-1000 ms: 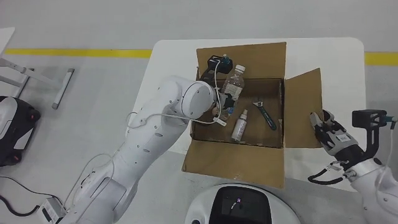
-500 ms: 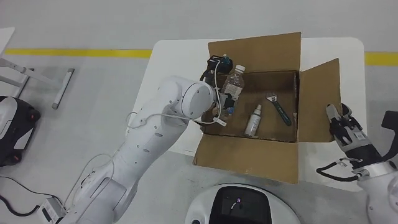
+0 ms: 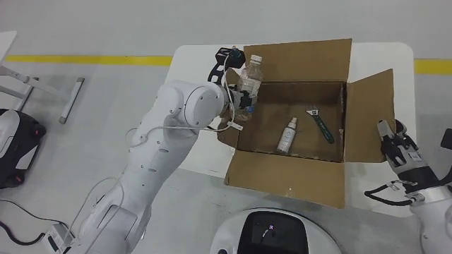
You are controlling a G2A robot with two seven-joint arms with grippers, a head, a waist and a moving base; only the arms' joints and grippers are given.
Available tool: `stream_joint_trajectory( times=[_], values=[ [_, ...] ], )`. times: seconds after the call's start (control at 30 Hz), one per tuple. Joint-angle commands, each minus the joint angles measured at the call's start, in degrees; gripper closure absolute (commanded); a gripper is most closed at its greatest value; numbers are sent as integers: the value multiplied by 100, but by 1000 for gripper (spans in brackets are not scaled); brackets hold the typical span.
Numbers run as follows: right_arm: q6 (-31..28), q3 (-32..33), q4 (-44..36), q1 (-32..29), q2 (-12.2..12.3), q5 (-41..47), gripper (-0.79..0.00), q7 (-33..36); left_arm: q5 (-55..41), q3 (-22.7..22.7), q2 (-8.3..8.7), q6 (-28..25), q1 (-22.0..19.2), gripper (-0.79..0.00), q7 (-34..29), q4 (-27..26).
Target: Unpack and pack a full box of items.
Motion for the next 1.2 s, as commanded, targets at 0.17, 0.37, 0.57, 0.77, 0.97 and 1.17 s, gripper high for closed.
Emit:
stream_joint_trajectory(
  times=[0.17, 0.37, 0.57, 0.77, 0.97, 1.17],
  values=[
    [-24, 121, 36, -46, 18, 13, 0, -25, 451, -298, 85, -104, 56, 0, -275, 82],
    [-43, 196, 71, -34, 29, 64, 0, -50, 507, -309, 96, -52, 92, 0, -284, 343],
    [-20, 189, 103, -21, 36, 63, 0, -95, 487, -107, 66, 48, 82, 0, -175, 492],
    [100, 202, 172, -9, 23, 238, 0, -308, 433, -229, 77, 29, -19, 0, -189, 320],
    [159, 209, 226, 18, 22, 289, 0, -382, 350, -760, 157, -81, 12, 0, -524, -130],
    [311, 147, 259, 31, 1, 503, 0, -541, 473, -1301, 271, -220, 273, 0, -697, -234]
  ],
)
